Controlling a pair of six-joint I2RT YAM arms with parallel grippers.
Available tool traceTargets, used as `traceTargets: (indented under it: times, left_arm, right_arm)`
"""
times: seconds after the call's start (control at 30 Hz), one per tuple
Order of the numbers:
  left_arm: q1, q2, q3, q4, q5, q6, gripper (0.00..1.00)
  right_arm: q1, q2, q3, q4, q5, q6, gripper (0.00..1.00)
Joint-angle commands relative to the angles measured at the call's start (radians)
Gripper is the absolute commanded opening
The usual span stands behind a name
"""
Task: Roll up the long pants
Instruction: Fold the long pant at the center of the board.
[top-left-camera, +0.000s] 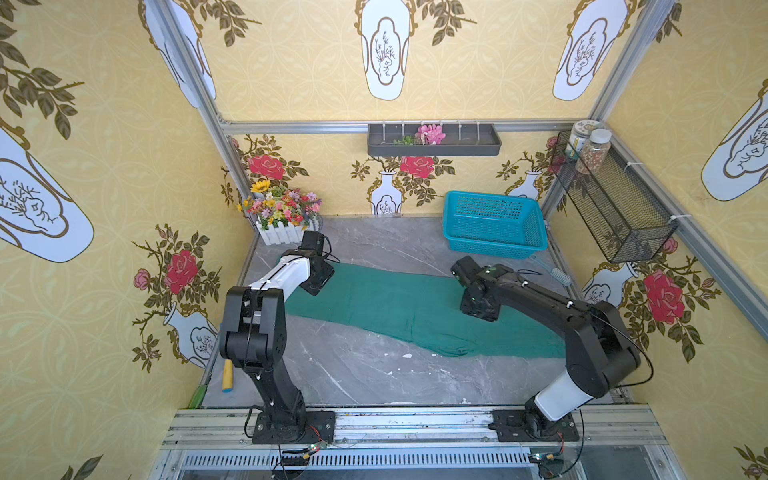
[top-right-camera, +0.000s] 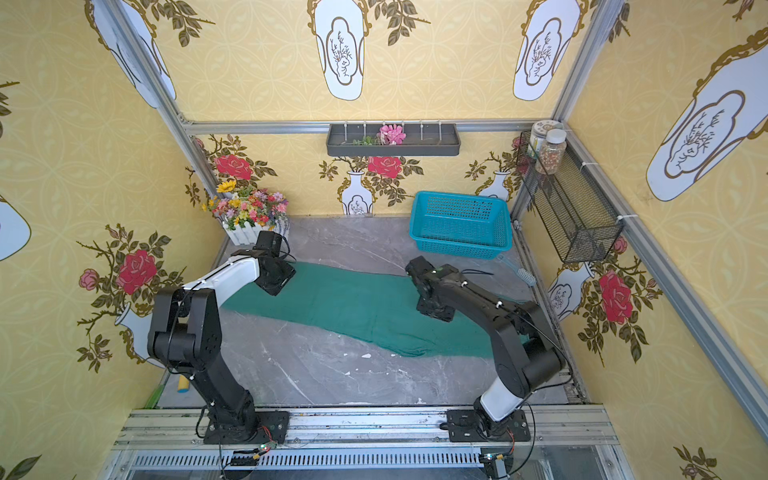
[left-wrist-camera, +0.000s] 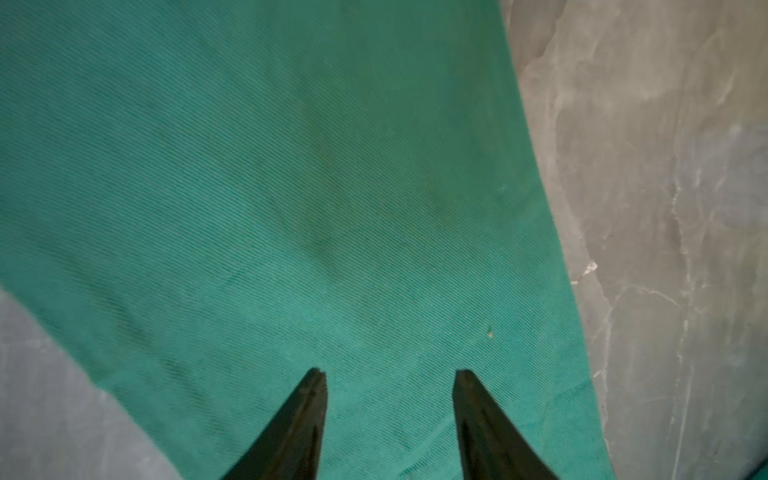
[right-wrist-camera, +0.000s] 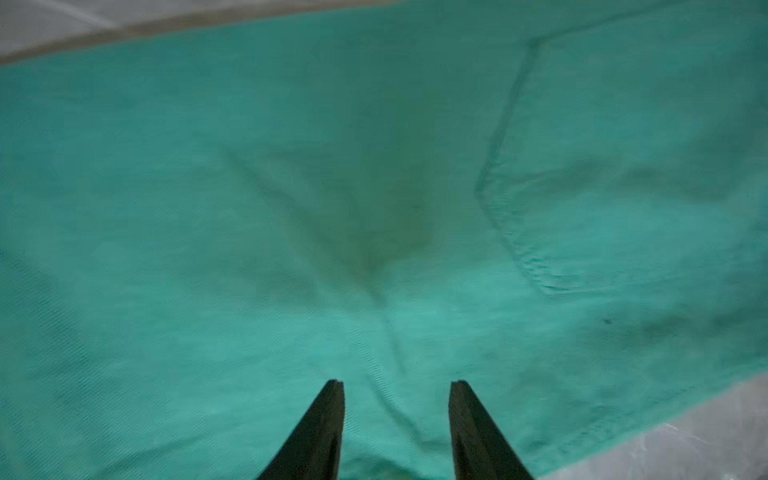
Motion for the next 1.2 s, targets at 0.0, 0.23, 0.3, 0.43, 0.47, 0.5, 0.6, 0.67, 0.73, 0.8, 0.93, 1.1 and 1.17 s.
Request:
traceTargets:
  times: [0.0,0.23,0.3,0.43,0.47,0.5,0.6,0.67,0.73,0.8,0.93,1.1,1.17]
  left_arm:
    - [0.002,0.043,-0.026,0.045,0.002,-0.018,0.59]
    - [0.004,0.07,-0.074,0.007,-0.036,-0.069,0.58]
    - [0.005,0.057,-0.111,0.01,-0.046,-0.102,0.59]
    - [0.007,0.029,-0.191,0.017,-0.068,-0.185,0.58]
    - [0.007,0.027,-0.199,0.012,-0.073,-0.195,0.58]
    - [0.008,0.026,-0.205,0.003,-0.081,-0.204,0.58]
    - [0.013,0.013,-0.214,-0.032,-0.11,-0.222,0.58]
    - [0.023,-0.006,-0.228,-0.05,-0.129,-0.242,0.58]
    - [0.041,-0.032,-0.261,-0.084,-0.158,-0.289,0.57]
    - [0.065,-0.067,-0.319,-0.079,-0.151,-0.322,0.57]
    - [0.076,-0.126,-0.393,-0.072,-0.159,-0.338,0.58]
    - [0.076,-0.148,-0.391,-0.05,-0.143,-0.295,0.58]
    - [0.073,-0.157,-0.371,-0.045,-0.141,-0.267,0.59]
  right_arm:
    - [-0.107,-0.058,-0.082,0.045,-0.012,0.034,0.47]
    - [-0.21,-0.037,-0.144,0.105,-0.006,-0.012,0.47]
    - [-0.211,-0.007,-0.155,0.149,-0.015,-0.035,0.47]
    - [-0.211,0.055,-0.169,0.21,-0.009,-0.038,0.47]
    - [-0.212,0.068,-0.167,0.219,-0.014,-0.042,0.47]
    - [-0.212,0.086,-0.163,0.227,-0.022,-0.047,0.47]
    - [-0.212,0.124,-0.146,0.251,-0.047,-0.071,0.47]
    - [-0.212,0.148,-0.135,0.281,-0.072,-0.097,0.48]
    - [-0.213,0.177,-0.114,0.292,-0.081,-0.117,0.48]
    - [-0.212,0.208,-0.084,0.296,-0.087,-0.134,0.49]
    - [-0.21,0.241,-0.032,0.309,-0.103,-0.17,0.5]
    - [-0.2,0.206,0.035,0.256,-0.094,-0.211,0.5]
    - [-0.175,0.129,0.057,0.201,-0.059,-0.224,0.53]
